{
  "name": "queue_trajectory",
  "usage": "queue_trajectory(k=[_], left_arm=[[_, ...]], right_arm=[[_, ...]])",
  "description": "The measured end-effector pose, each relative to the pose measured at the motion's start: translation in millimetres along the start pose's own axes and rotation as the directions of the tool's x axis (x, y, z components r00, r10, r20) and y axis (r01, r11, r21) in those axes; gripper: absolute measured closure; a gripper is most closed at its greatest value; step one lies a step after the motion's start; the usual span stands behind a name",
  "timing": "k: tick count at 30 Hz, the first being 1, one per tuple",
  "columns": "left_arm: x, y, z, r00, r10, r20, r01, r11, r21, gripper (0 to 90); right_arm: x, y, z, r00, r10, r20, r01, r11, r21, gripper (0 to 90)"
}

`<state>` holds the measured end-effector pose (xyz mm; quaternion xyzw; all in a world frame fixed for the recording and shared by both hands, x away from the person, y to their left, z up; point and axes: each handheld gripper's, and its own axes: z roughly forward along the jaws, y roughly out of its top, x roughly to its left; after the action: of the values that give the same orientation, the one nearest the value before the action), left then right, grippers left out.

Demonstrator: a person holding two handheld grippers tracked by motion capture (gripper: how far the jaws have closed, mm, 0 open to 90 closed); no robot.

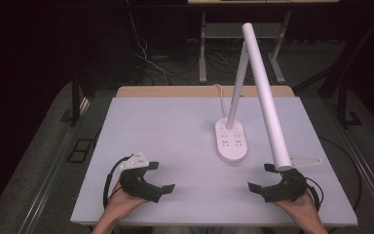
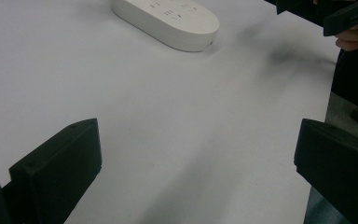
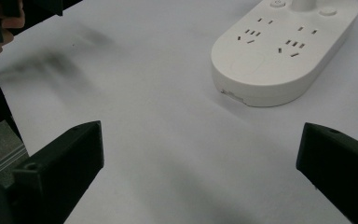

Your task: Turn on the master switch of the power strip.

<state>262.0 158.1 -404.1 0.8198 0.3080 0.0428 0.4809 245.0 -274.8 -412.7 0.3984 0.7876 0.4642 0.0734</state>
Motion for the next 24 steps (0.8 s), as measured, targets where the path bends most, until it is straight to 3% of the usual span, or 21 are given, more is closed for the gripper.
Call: queue_trajectory(k=[24], left_arm=[[11.6, 35.4, 12.4, 0.9997, 0.013, 0.021, -0.014, 0.9982, 0.059, 0.0]], right_arm=[[0.2, 0.0, -0.8, 1.0, -0.001, 0.001, 0.001, 1.0, -0.005, 0.1]])
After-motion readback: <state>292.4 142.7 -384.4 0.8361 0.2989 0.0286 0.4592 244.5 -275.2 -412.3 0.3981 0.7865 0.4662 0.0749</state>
